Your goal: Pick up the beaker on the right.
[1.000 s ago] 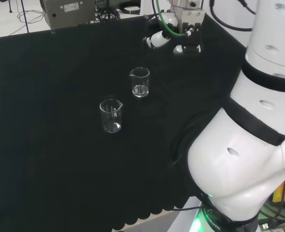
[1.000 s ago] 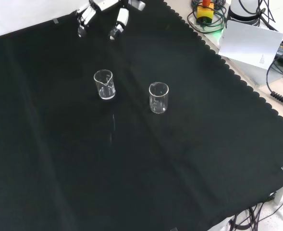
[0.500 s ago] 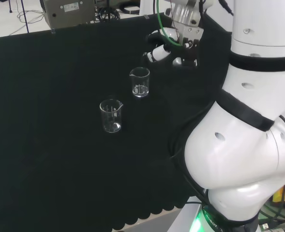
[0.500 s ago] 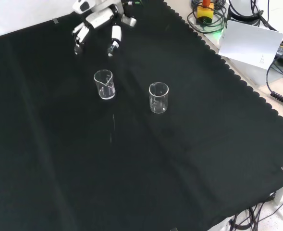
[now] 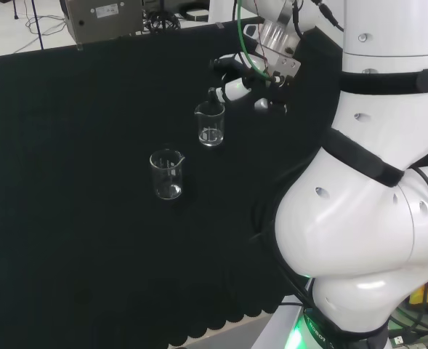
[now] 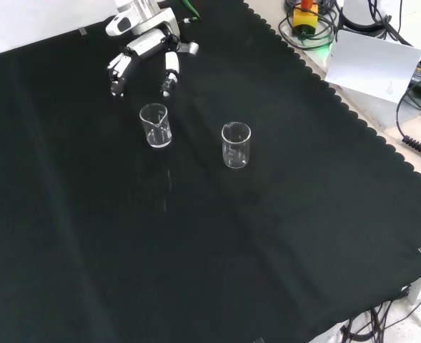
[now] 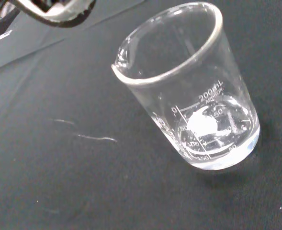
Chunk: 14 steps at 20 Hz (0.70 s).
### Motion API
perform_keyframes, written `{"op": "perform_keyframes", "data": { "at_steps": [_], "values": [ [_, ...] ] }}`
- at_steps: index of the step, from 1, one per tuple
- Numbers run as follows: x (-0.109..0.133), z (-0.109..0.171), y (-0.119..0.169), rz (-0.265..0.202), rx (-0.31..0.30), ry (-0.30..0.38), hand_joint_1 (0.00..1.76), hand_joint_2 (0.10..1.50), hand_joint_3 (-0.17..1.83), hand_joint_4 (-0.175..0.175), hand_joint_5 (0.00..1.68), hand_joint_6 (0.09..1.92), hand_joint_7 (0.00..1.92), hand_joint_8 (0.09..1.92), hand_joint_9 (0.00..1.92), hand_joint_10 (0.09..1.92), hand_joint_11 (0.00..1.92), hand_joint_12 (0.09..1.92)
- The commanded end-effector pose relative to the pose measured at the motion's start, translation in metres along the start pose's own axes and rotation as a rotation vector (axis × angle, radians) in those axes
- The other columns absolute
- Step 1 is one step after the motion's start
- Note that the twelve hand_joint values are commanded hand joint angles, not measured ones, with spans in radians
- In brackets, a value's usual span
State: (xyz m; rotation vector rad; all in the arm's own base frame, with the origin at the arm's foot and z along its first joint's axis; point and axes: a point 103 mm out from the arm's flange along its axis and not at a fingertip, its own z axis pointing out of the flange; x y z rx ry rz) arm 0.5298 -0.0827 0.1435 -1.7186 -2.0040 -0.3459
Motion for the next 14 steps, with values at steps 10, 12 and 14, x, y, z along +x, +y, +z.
{"op": "perform_keyframes", "data": {
  "at_steps": [10,12,14],
  "values": [
    [-0.023,0.037,0.011,-0.093,0.07,0.095,0.84,0.57,0.5,-0.052,0.48,0.09,0.32,0.74,0.51,0.69,0.11,1.42],
    [-0.026,0.041,0.01,-0.117,0.065,0.131,0.84,0.57,0.5,-0.051,0.47,0.09,0.32,0.74,0.5,0.68,0.11,1.42],
    [-0.027,0.043,0.008,-0.139,0.061,0.141,0.84,0.56,0.5,-0.051,0.47,0.09,0.32,0.74,0.5,0.68,0.11,1.42]
  ]
}}
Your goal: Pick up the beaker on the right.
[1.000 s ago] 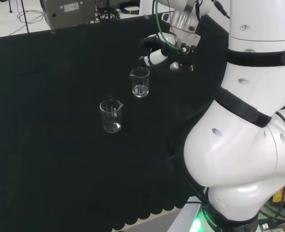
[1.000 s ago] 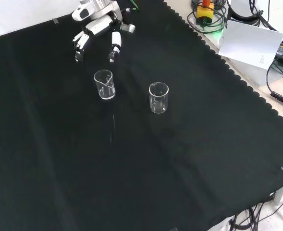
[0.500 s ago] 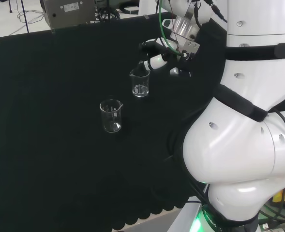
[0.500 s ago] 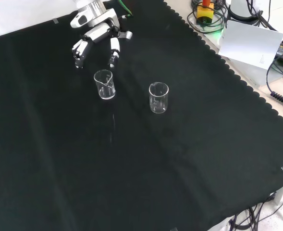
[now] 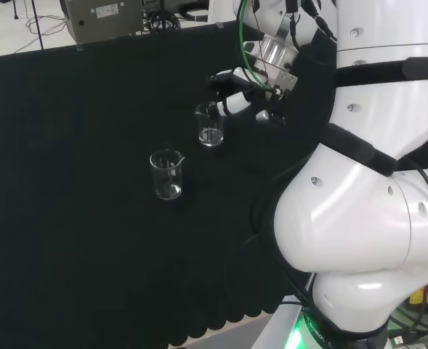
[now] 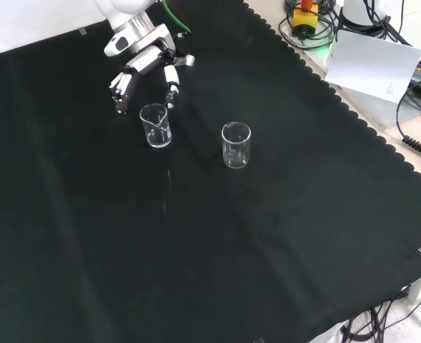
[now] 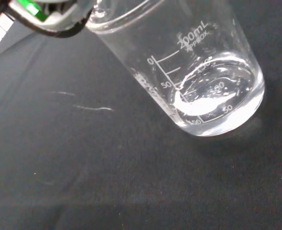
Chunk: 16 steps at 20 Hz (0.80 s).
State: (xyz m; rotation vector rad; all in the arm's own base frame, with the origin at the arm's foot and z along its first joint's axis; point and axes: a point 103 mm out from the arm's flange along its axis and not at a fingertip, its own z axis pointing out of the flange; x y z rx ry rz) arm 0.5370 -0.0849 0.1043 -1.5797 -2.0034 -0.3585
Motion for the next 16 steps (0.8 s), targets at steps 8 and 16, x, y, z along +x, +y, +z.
{"op": "perform_keyframes", "data": {
  "at_steps": [8,16],
  "values": [
    [-0.004,0.021,-0.006,-0.13,-0.031,0.09,0.83,0.55,0.5,-0.05,0.46,0.09,0.31,0.74,0.5,0.68,0.11,1.42],
    [-0.007,0.036,-0.002,-0.135,-0.032,0.145,0.9,0.53,0.51,-0.05,0.47,0.09,0.31,0.75,0.5,0.68,0.11,1.41]
  ]
}}
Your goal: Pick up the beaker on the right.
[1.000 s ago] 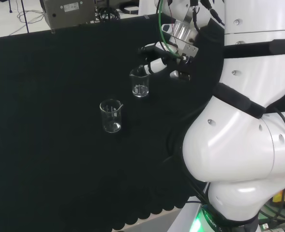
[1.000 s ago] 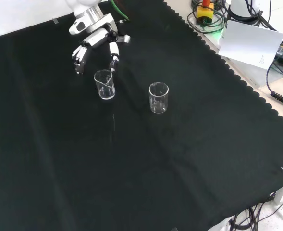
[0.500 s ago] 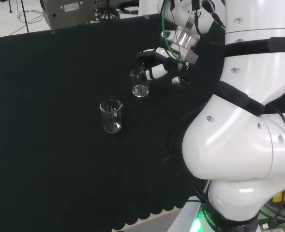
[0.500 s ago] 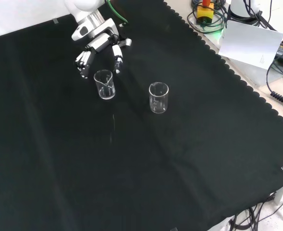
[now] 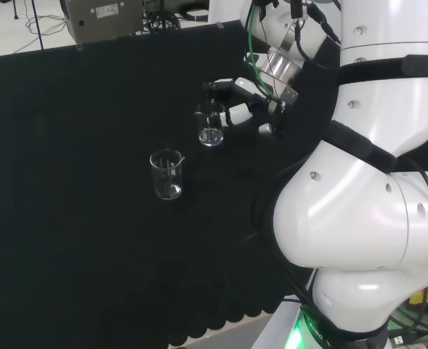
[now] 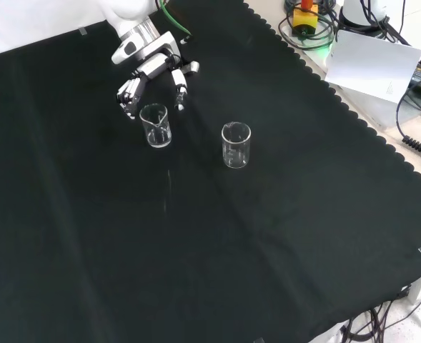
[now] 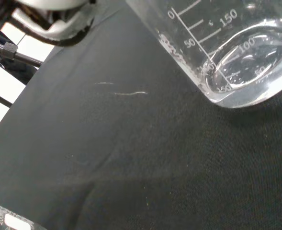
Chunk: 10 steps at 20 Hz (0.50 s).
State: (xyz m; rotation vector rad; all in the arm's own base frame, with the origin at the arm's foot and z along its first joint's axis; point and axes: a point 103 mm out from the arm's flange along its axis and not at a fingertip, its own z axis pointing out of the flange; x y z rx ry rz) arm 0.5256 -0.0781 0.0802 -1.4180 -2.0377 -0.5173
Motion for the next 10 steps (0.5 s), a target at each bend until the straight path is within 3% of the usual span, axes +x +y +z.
{"op": "perform_keyframes", "data": {
  "at_steps": [1,10],
  "values": [
    [-0.003,0.012,0.005,0.0,-0.003,0.047,0.9,0.53,0.51,-0.05,0.47,0.09,0.31,0.75,0.5,0.68,0.11,1.41],
    [-0.003,0.027,0.01,-0.004,0.01,0.074,0.96,0.53,0.52,-0.049,0.46,0.09,0.29,0.74,0.47,0.67,0.11,1.4]
  ]
}}
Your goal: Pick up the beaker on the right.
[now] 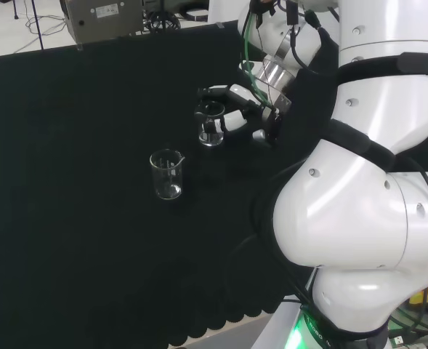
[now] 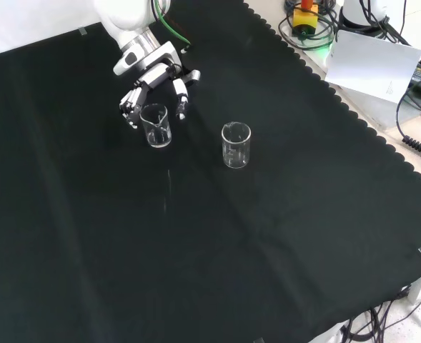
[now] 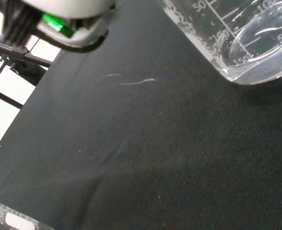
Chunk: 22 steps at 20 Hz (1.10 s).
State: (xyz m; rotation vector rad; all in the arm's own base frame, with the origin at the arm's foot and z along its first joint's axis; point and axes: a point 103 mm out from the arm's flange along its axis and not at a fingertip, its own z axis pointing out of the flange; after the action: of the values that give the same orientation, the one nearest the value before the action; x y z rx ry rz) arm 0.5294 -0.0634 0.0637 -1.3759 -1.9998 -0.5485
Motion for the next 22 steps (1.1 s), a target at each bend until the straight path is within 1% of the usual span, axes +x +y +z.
{"op": "perform_keyframes", "data": {
  "at_steps": [1,4,8,9,12,13,14,16,20,22],
  "values": [
    [-0.003,0.007,0.001,0.007,0.003,0.02,0.97,0.53,0.52,-0.049,0.46,0.09,0.3,0.74,0.47,0.68,0.11,1.4],
    [-0.003,0.01,0.001,0.013,-0.014,0.041,1.01,0.52,0.55,-0.048,0.49,0.09,0.32,0.75,0.49,0.68,0.12,1.39],
    [0.0,0.011,0.003,0.028,-0.025,0.046,1.07,0.5,0.62,-0.043,0.56,0.1,0.39,0.74,0.54,0.65,0.15,1.37],
    [0.0,0.011,0.003,0.029,-0.03,0.054,1.08,0.49,0.63,-0.042,0.57,0.17,0.41,0.74,0.56,0.64,0.16,1.37],
    [-0.005,0.01,0.004,0.034,-0.042,0.084,1.1,0.49,0.67,-0.044,0.52,0.63,0.48,0.75,0.63,0.61,0.2,1.36],
    [-0.009,0.009,0.004,0.037,-0.047,0.099,1.1,0.49,0.68,-0.044,0.5,0.74,0.5,0.76,0.64,0.61,0.21,1.35],
    [-0.014,0.007,0.003,0.04,-0.054,0.117,1.1,0.49,0.68,-0.045,0.5,0.8,0.51,0.77,0.65,0.62,0.22,1.35],
    [-0.019,0.006,0.003,0.042,-0.061,0.135,1.1,0.49,0.69,-0.046,0.5,0.86,0.53,0.78,0.67,0.62,0.23,1.35],
    [-0.017,0.007,0.007,0.034,-0.06,0.141,1.1,0.49,0.7,-0.048,0.48,0.88,0.52,0.78,0.67,0.62,0.25,1.35],
    [-0.026,0.002,0.001,0.03,-0.055,0.133,1.09,0.49,0.7,-0.051,0.45,0.87,0.51,0.78,0.66,0.62,0.25,1.35]
  ]
}}
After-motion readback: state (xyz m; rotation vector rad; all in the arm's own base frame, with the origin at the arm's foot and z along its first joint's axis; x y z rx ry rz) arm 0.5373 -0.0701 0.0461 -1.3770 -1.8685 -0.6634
